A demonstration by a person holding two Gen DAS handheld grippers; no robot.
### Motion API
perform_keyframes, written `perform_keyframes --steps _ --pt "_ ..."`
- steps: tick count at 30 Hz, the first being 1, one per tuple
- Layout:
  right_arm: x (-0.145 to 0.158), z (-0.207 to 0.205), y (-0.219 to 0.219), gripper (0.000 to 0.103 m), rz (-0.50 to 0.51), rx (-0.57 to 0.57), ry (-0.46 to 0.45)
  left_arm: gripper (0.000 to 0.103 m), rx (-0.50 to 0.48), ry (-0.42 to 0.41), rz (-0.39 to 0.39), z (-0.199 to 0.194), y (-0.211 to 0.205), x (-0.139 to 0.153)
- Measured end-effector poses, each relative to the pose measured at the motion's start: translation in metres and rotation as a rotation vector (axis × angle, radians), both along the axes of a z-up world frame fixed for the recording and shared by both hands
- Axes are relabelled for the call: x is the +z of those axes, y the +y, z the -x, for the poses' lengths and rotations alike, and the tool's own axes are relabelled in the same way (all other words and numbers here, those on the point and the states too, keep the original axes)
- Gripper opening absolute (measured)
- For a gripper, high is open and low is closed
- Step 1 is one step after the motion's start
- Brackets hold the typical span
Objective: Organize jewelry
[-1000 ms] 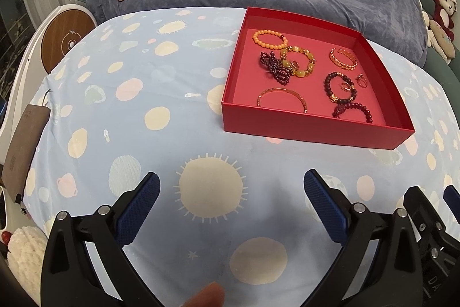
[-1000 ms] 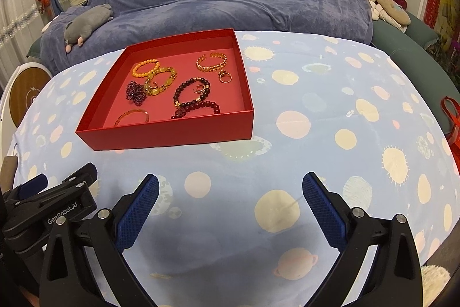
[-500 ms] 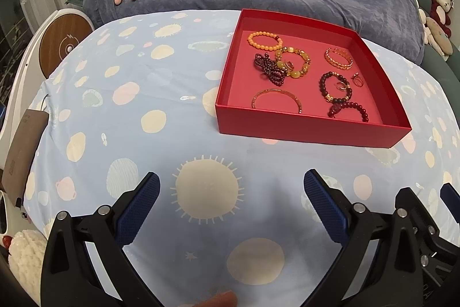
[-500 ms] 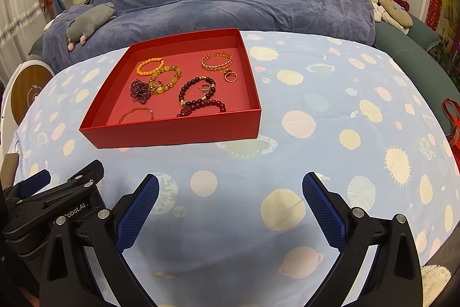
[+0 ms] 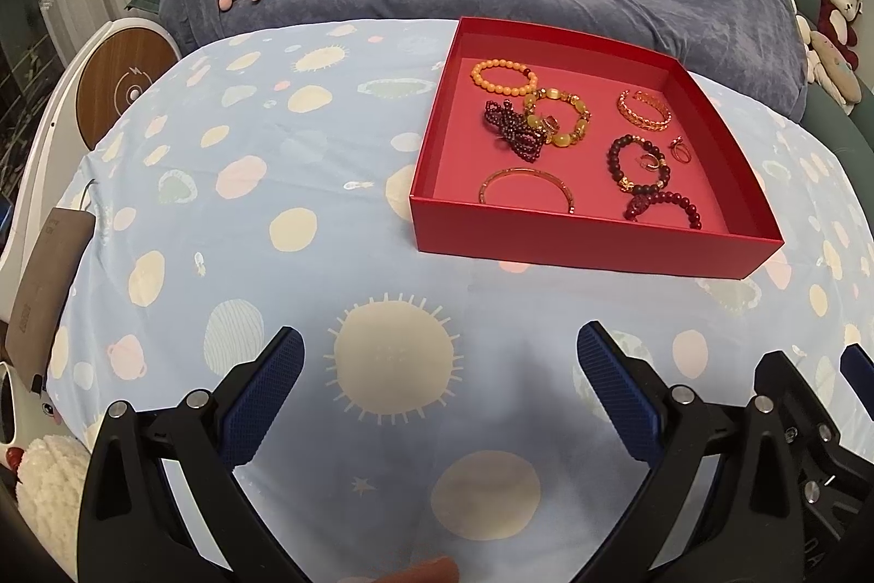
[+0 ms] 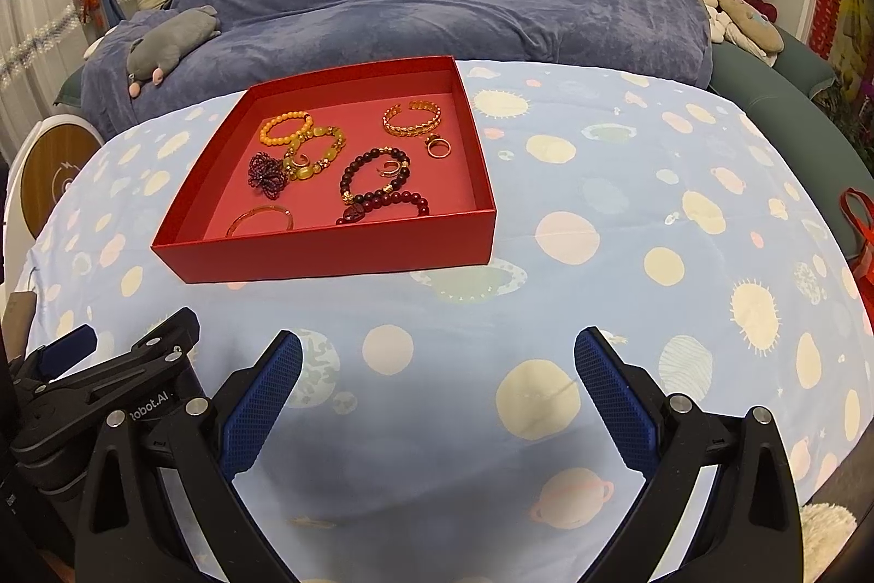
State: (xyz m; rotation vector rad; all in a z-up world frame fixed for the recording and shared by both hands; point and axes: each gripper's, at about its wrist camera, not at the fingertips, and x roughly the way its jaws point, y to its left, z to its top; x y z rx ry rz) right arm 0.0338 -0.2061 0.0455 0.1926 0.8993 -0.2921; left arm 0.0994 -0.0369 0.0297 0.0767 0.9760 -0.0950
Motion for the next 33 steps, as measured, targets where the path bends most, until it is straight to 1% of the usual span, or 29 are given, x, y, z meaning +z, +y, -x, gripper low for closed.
perform_keyframes --steps 33 --pt "0.0000 0.0000 0.0008 0.096 0.001 -0.001 0.000 0.096 0.000 -0.006 -0.010 0.0015 0.0035 -0.0023"
